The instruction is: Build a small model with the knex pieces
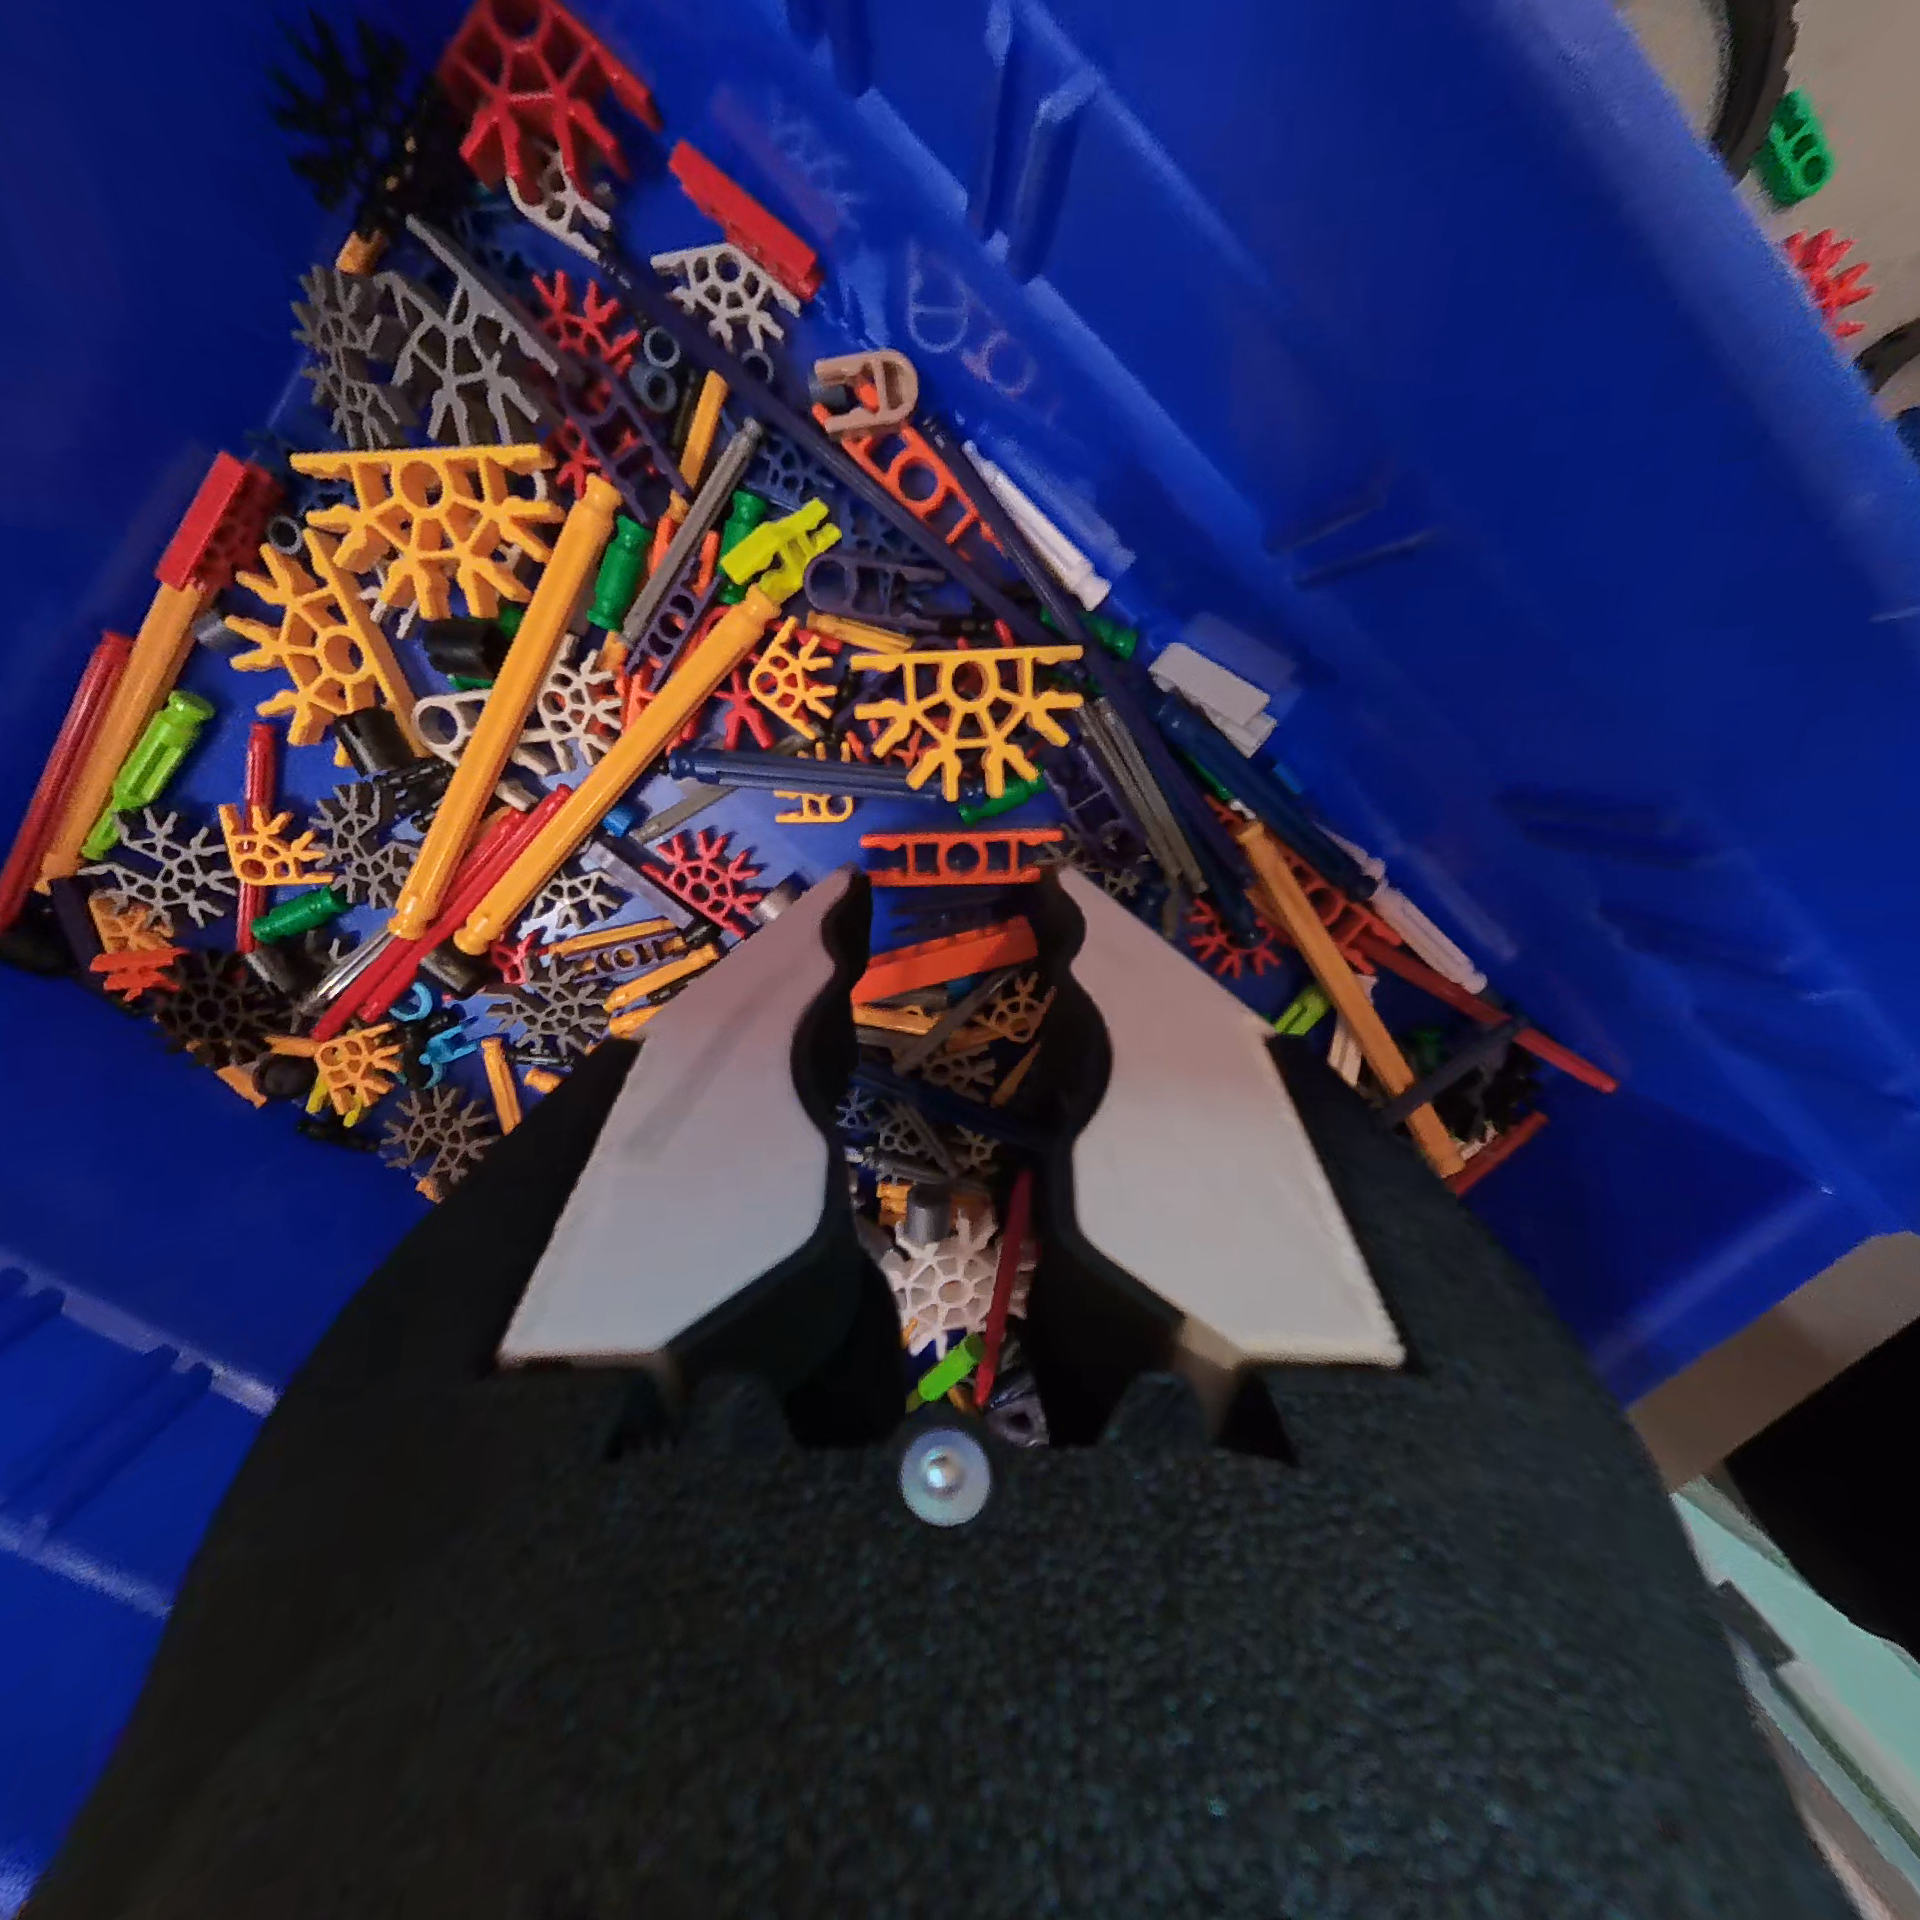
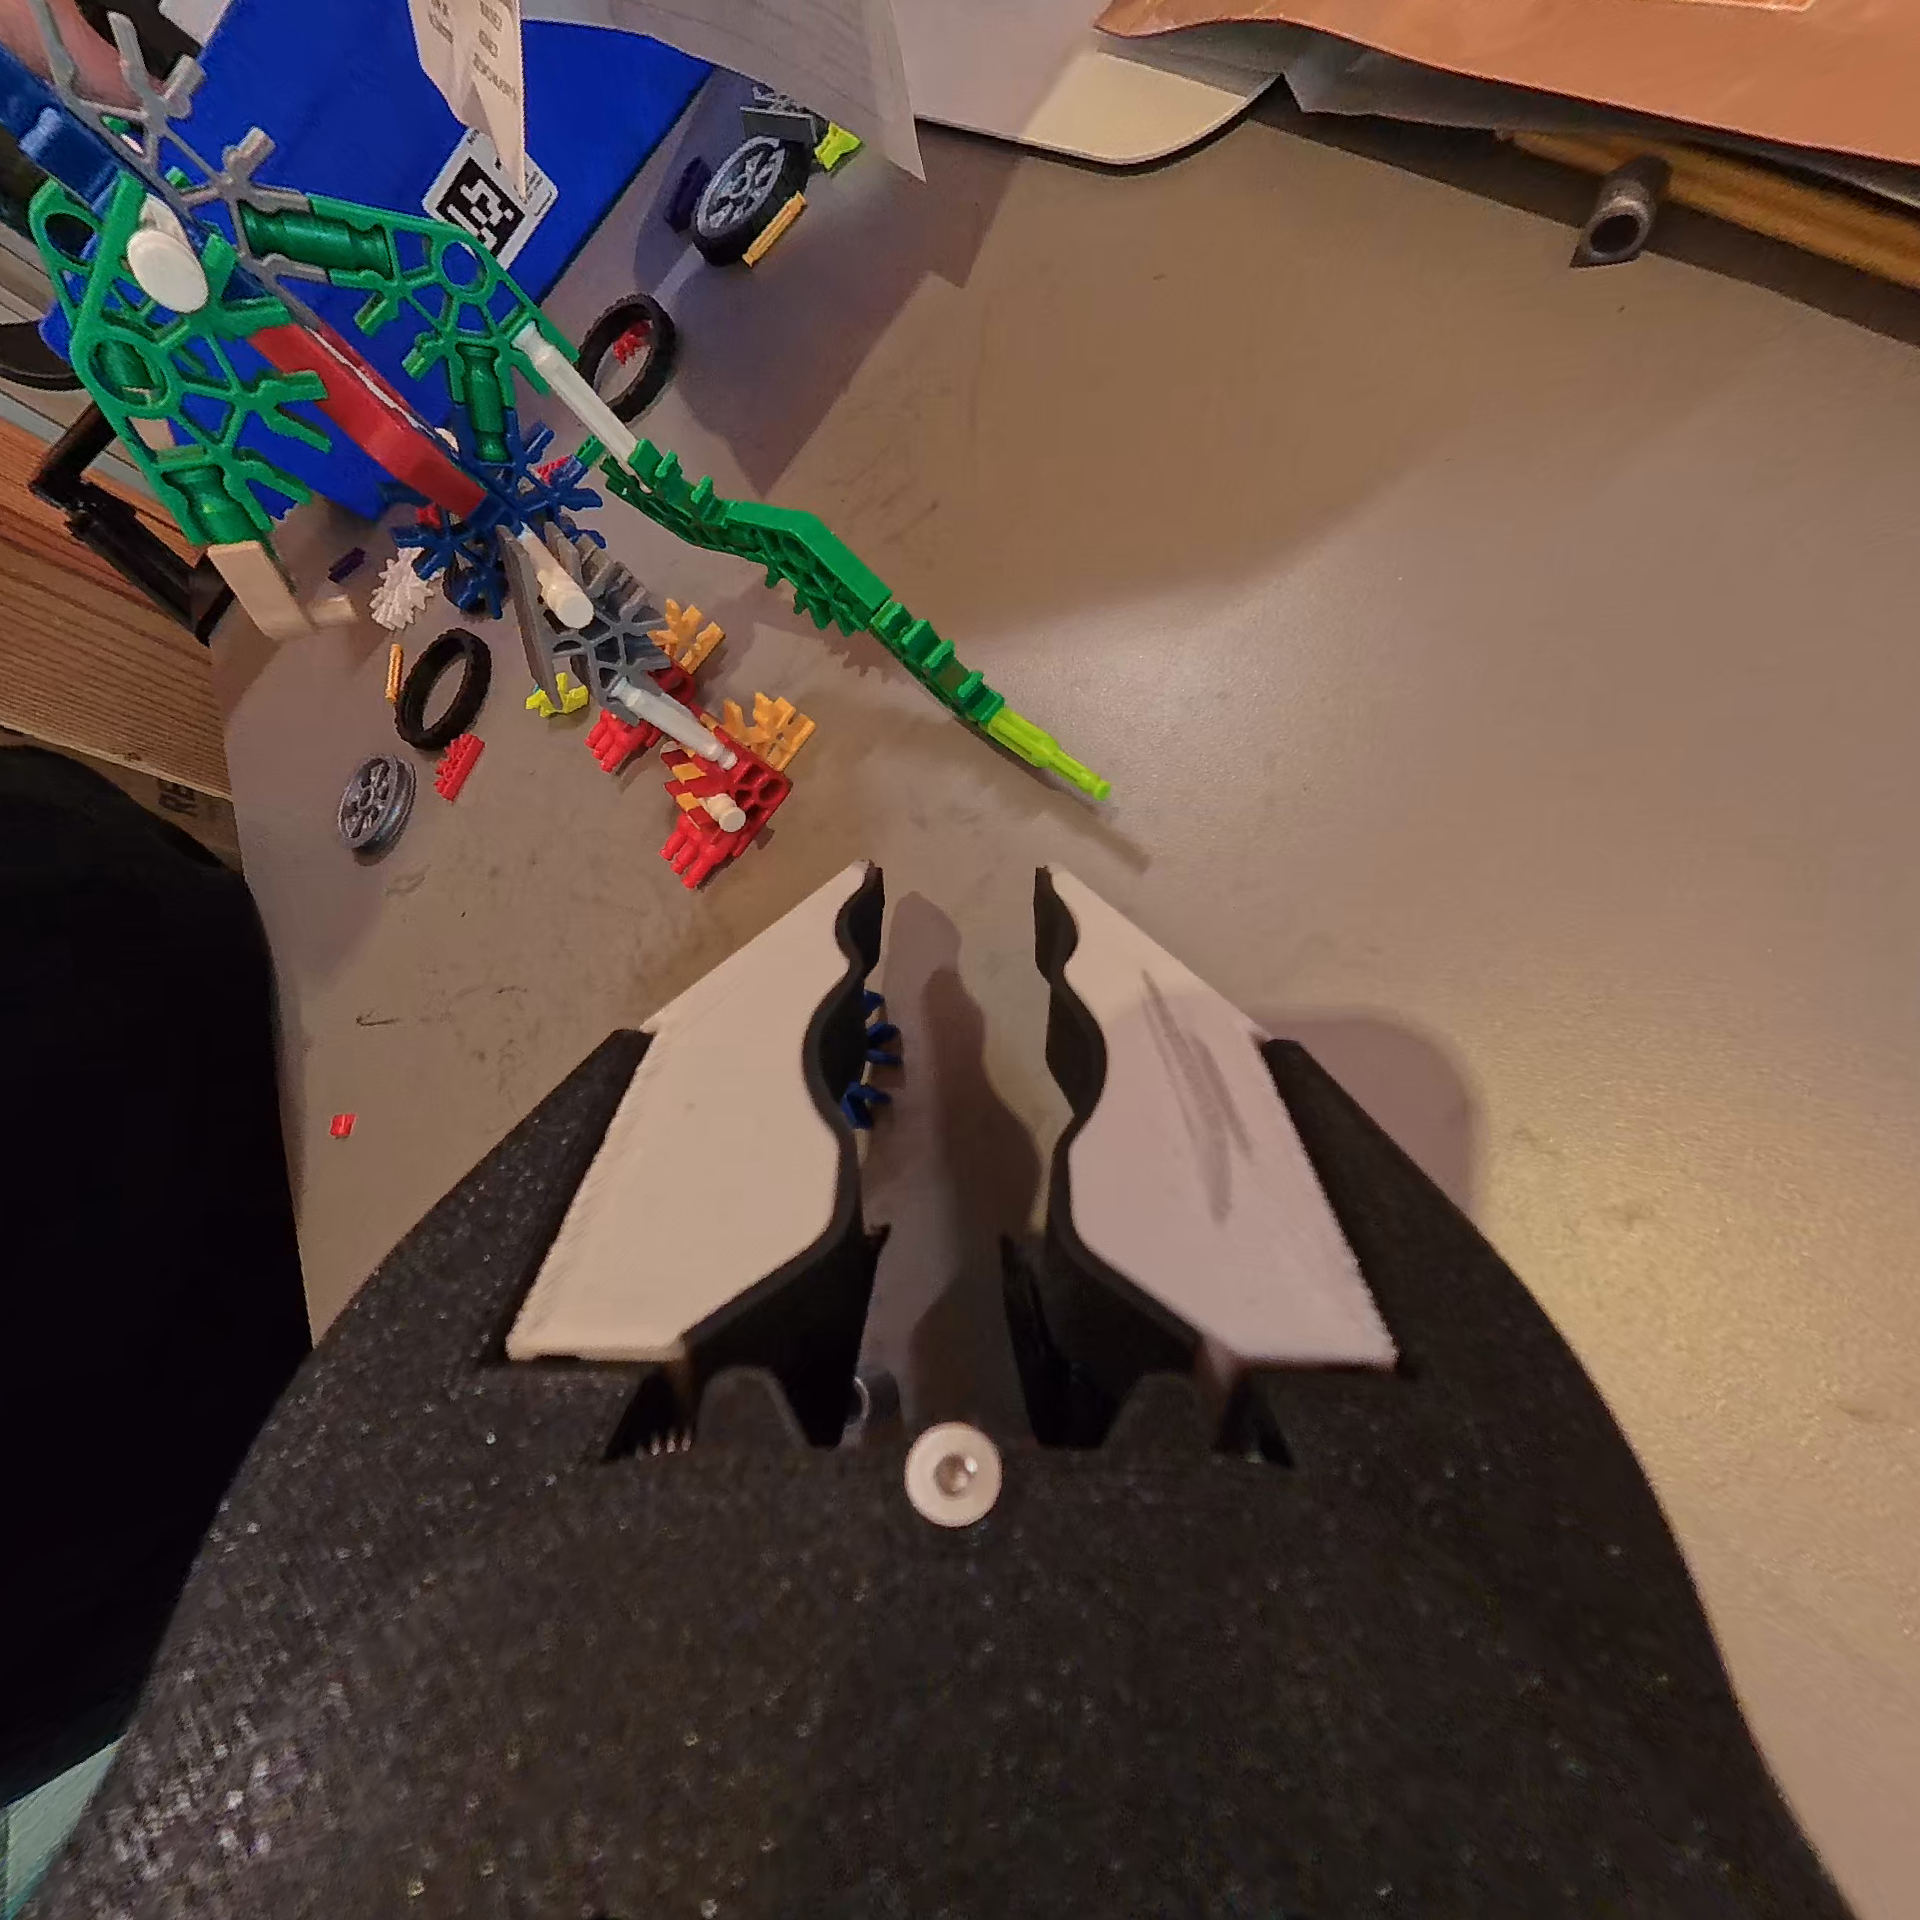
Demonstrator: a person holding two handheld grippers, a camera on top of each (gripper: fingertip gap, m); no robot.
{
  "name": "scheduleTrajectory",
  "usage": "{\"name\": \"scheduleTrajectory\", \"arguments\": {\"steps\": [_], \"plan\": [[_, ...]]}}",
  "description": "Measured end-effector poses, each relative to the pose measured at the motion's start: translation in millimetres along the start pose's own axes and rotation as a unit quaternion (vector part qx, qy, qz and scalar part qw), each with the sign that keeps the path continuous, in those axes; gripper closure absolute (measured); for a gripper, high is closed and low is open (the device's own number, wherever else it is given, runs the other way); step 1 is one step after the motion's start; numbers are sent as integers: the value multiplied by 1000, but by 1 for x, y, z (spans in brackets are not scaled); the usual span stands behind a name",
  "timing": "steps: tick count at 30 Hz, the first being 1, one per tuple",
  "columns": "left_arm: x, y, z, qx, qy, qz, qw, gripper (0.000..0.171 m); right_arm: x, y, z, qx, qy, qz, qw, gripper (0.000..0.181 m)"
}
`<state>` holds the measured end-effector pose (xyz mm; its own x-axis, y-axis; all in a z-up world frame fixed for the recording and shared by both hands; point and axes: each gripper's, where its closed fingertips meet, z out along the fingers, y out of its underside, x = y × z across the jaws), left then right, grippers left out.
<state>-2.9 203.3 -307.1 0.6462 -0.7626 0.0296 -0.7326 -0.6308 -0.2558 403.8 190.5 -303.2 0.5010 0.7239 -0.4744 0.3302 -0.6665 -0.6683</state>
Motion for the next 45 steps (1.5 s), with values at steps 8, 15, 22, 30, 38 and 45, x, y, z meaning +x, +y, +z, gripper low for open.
{"name": "scheduleTrajectory", "arguments": {"steps": [8, 15, 22, 30, 38, 45], "plan": [[-2, -2, 0, 12, 7, -18, 1000, 147, -1, 0, 0, 2, -2, -1, 1000, 152], [-4, -3, 0, 28, 0, -27, 999, 156, -1, -1, -1, 4, -2, -2, 1000, 152], [-6, -3, 0, 36, -9, -31, 999, 161, -1, -1, -1, 5, -2, -2, 1000, 152], [-10, -3, 0, 42, -22, -32, 998, 168, 0, -2, -1, 5, -2, -1, 1000, 152], [-10, -2, 0, 45, -28, -34, 998, 169, 0, -2, -1, 6, -2, -1, 1000, 152], [-10, 1, -1, 41, -35, -30, 998, 170, 0, -2, -1, 7, -2, -1, 1000, 152]]}}
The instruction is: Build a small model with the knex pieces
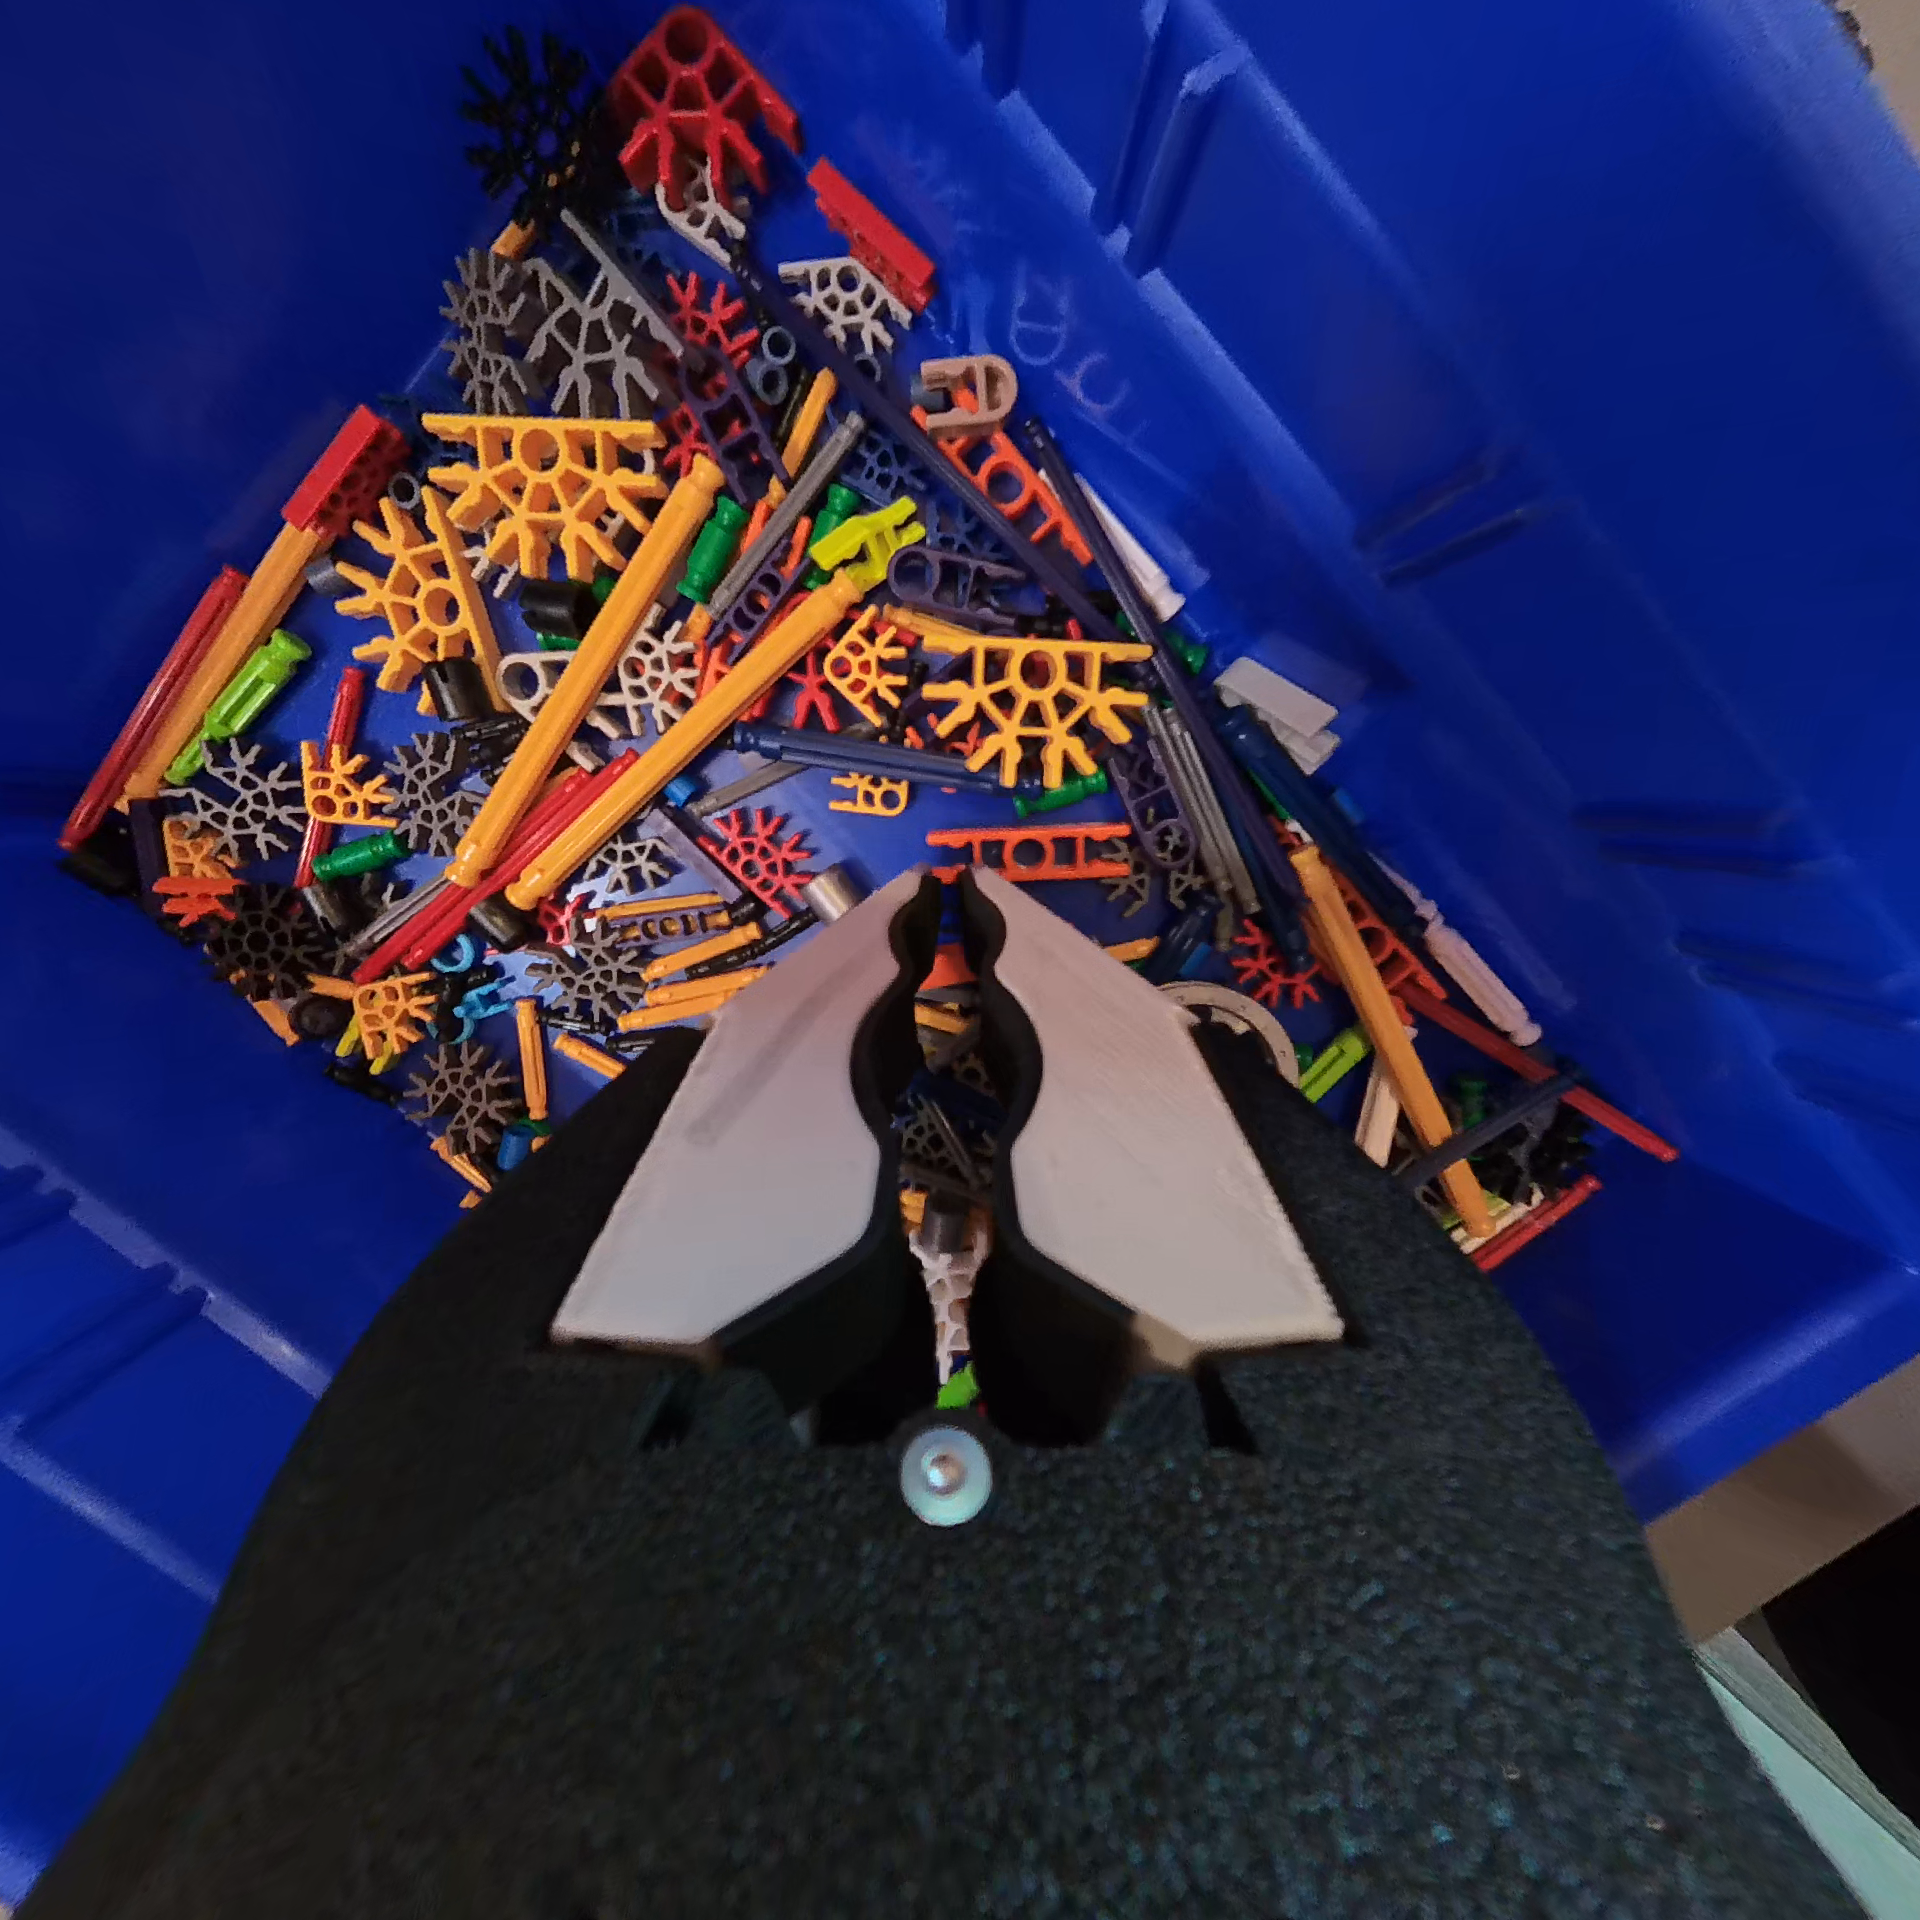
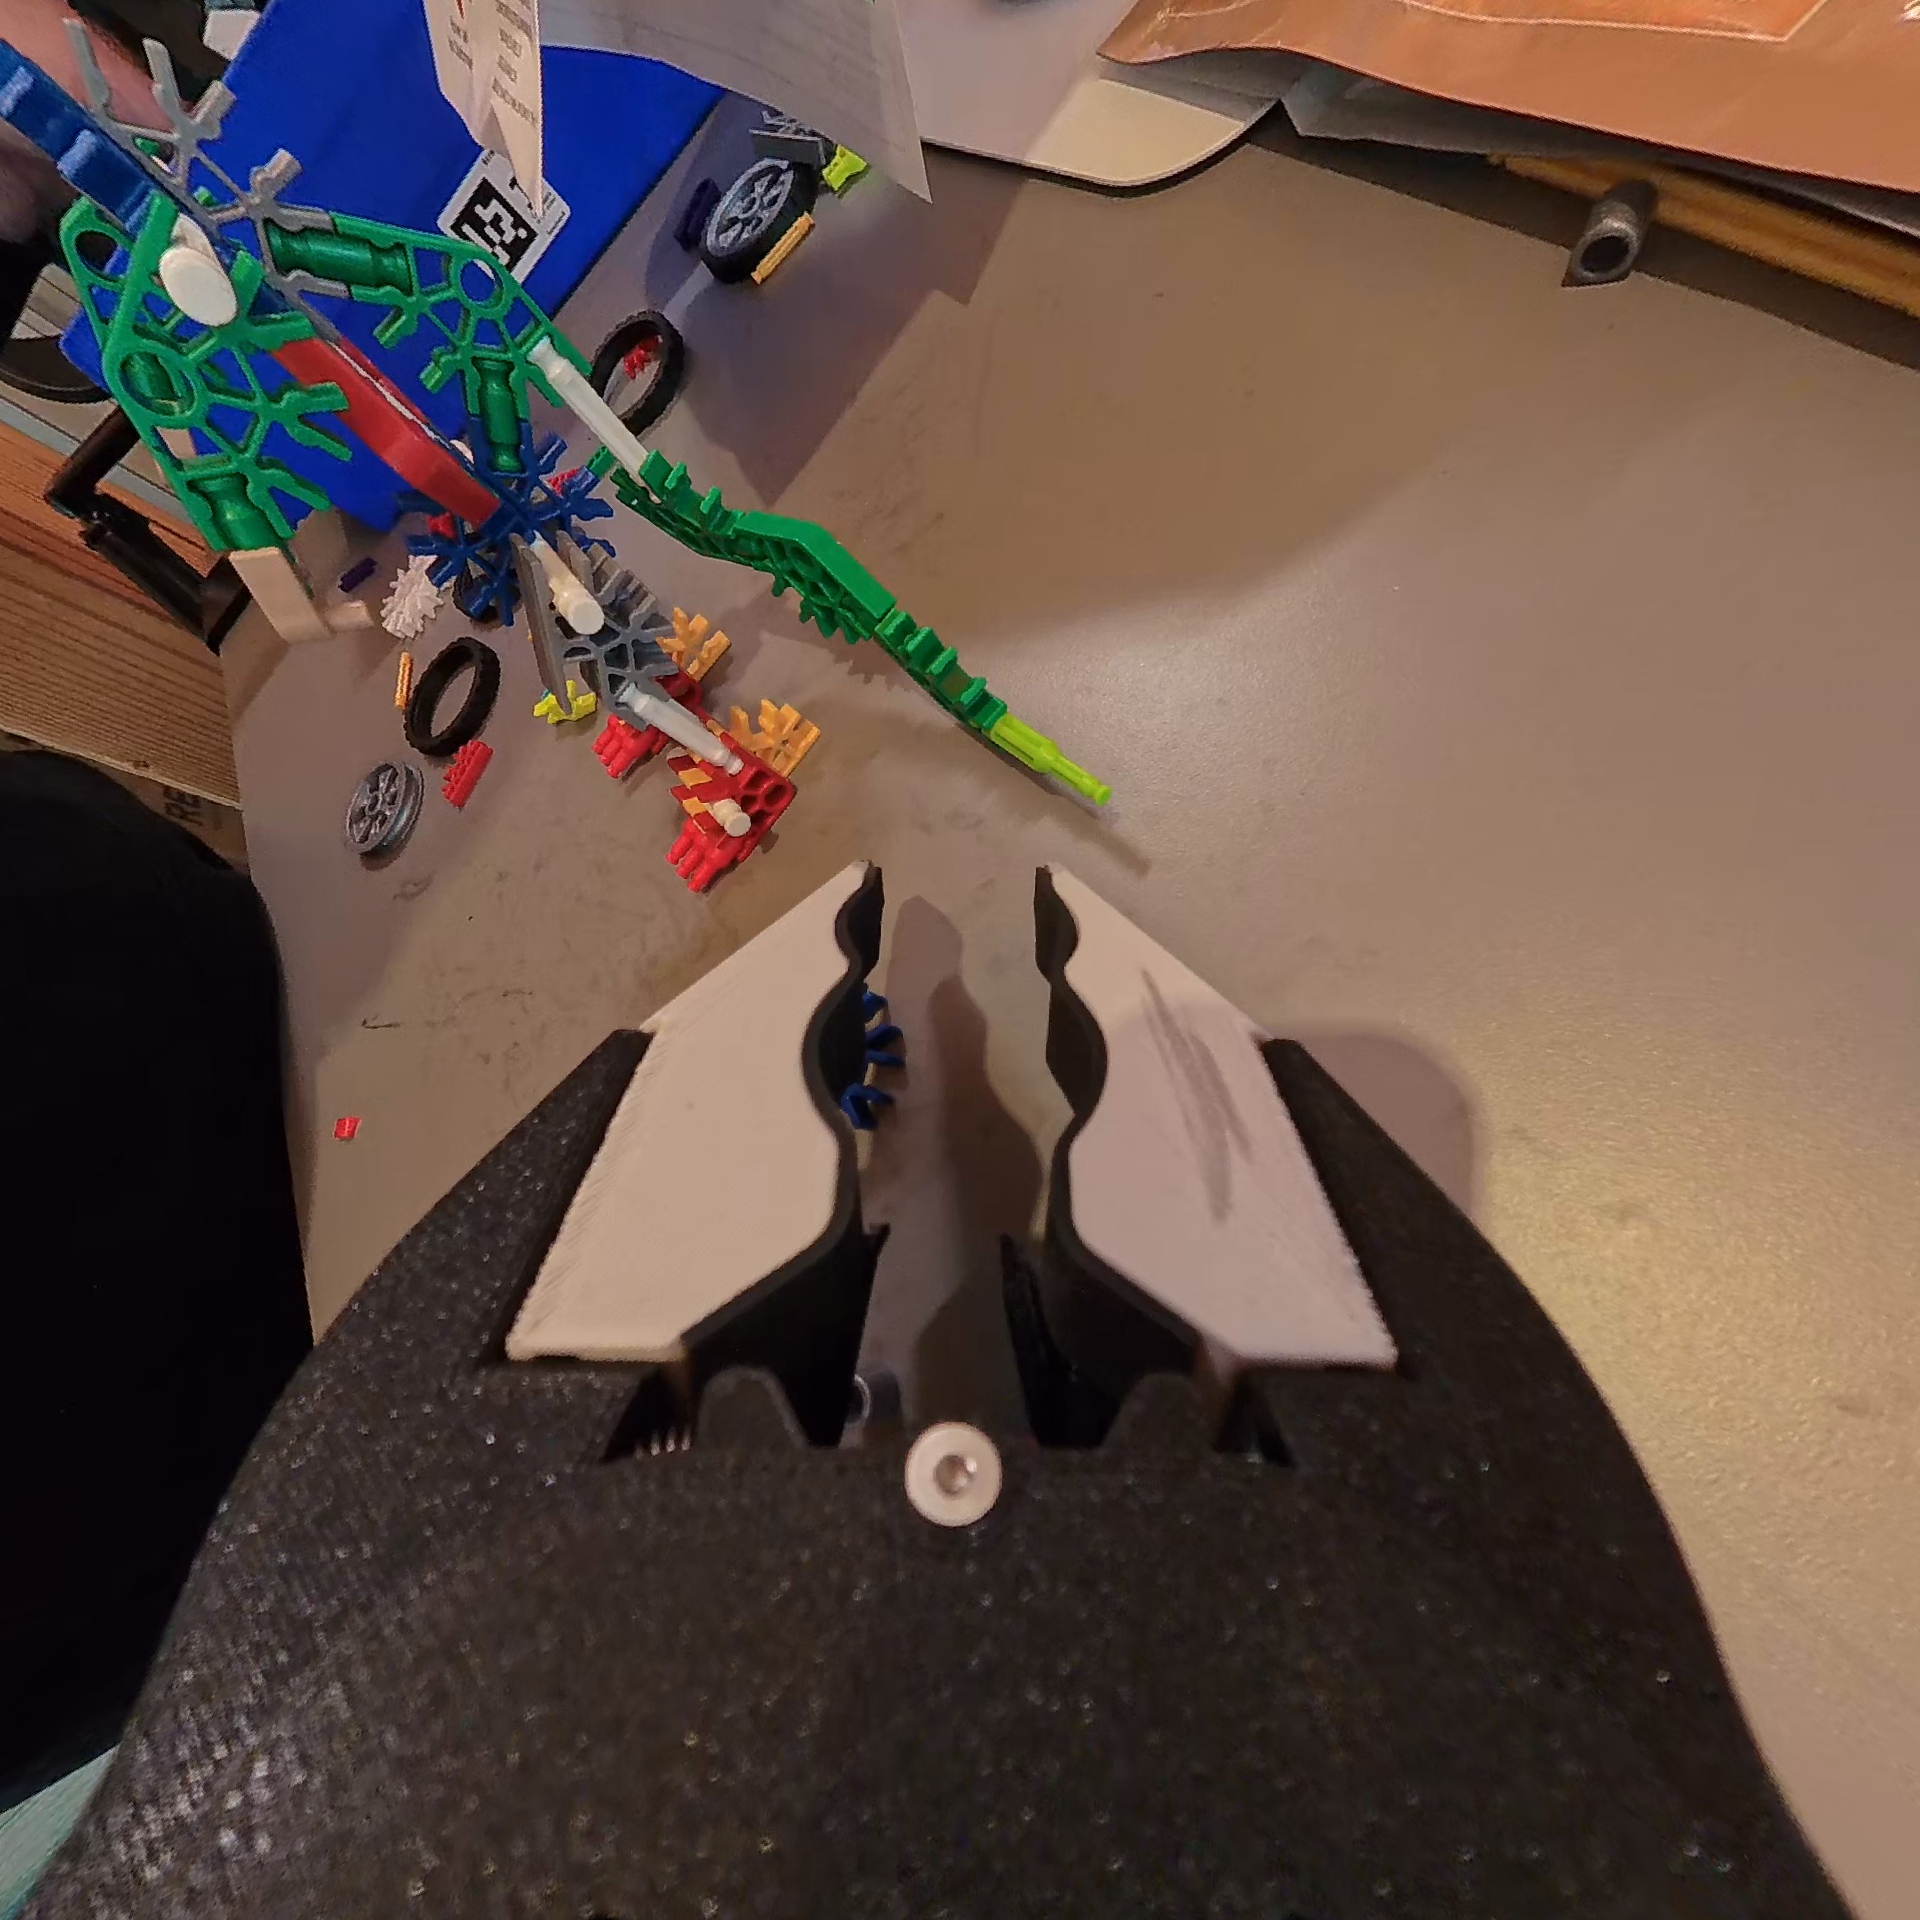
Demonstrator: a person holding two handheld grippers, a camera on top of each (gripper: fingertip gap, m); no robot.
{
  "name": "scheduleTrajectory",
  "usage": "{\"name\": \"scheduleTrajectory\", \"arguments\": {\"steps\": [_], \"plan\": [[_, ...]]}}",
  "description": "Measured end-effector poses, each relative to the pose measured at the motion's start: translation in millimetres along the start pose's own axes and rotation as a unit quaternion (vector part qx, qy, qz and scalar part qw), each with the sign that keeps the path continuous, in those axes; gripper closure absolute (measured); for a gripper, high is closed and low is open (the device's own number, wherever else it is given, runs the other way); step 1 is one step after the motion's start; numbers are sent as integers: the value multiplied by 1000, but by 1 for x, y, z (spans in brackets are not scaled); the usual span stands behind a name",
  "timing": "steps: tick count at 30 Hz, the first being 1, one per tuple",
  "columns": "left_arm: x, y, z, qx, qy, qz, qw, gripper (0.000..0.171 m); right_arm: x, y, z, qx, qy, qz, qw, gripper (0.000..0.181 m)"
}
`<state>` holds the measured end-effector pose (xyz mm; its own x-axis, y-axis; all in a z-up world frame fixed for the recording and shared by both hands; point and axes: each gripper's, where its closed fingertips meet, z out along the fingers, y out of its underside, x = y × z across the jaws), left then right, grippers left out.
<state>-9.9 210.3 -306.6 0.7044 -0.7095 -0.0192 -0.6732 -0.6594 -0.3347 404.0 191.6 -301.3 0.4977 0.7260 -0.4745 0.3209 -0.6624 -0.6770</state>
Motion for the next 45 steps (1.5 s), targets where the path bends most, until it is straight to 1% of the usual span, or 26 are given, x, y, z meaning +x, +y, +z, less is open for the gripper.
{"name": "scheduleTrajectory", "arguments": {"steps": [20, 45], "plan": [[4, 12, -5, -13, -4, -6, 1000, 170, 0, 0, 0, 1, 0, 1, 1000, 152], [10, 17, -4, -15, 5, -10, 1000, 171, 0, 0, -1, 2, 0, 0, 1000, 152]]}}
